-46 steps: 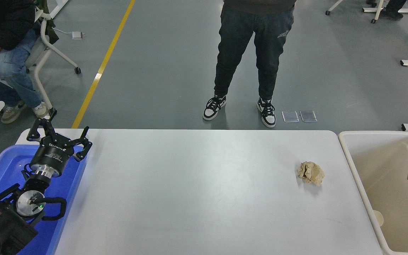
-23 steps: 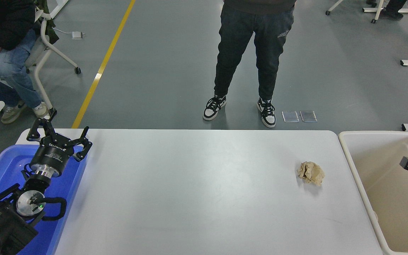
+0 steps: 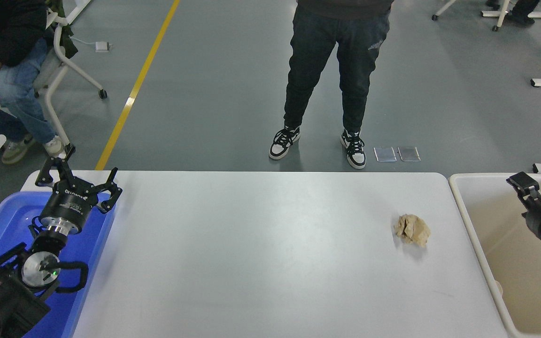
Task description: Clean the table surface
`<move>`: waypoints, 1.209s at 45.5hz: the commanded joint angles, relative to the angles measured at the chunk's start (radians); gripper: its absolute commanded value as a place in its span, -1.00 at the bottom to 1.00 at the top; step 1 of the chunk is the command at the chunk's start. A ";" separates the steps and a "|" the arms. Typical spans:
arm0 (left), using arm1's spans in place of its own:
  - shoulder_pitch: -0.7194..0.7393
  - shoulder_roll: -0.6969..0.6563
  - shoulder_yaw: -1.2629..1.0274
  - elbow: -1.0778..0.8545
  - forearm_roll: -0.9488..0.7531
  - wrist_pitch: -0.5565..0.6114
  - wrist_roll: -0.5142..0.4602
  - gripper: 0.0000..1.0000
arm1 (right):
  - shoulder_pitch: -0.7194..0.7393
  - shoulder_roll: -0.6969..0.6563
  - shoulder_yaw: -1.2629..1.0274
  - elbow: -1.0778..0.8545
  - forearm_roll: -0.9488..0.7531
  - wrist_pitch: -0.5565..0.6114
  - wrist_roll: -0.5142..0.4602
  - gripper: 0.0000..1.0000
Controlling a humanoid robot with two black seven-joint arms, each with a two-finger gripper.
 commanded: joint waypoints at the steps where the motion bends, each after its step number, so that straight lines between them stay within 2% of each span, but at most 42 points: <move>1: 0.000 0.000 0.000 0.000 0.000 0.000 0.000 1.00 | -0.059 0.052 0.255 0.117 0.001 -0.005 0.001 0.97; 6: 0.000 0.000 0.000 0.000 0.000 0.000 0.000 1.00 | -0.084 0.113 0.333 0.122 0.008 -0.005 0.021 0.97; 12: 0.000 0.000 0.000 0.000 0.000 -0.002 0.000 1.00 | -0.099 0.202 0.440 0.127 0.010 0.001 0.114 0.97; 19: 0.000 0.000 0.000 0.000 0.000 -0.002 0.000 1.00 | -0.133 0.237 0.462 0.125 0.027 0.010 0.194 0.97; 25: 0.000 0.000 0.000 0.000 0.000 0.000 0.000 1.00 | -0.148 0.251 0.453 0.125 0.111 0.021 0.306 0.97; 28: 0.000 0.000 0.000 0.000 0.000 -0.002 0.000 1.00 | -0.150 0.251 0.445 0.119 0.151 0.027 0.332 0.97; 46: 0.000 0.000 0.000 0.000 0.000 0.000 0.000 1.00 | -0.153 0.253 0.396 0.102 0.166 0.028 0.332 0.98; 55: 0.000 0.000 0.000 0.000 0.000 -0.002 0.000 1.00 | -0.164 0.251 0.378 0.104 0.245 0.030 0.331 0.98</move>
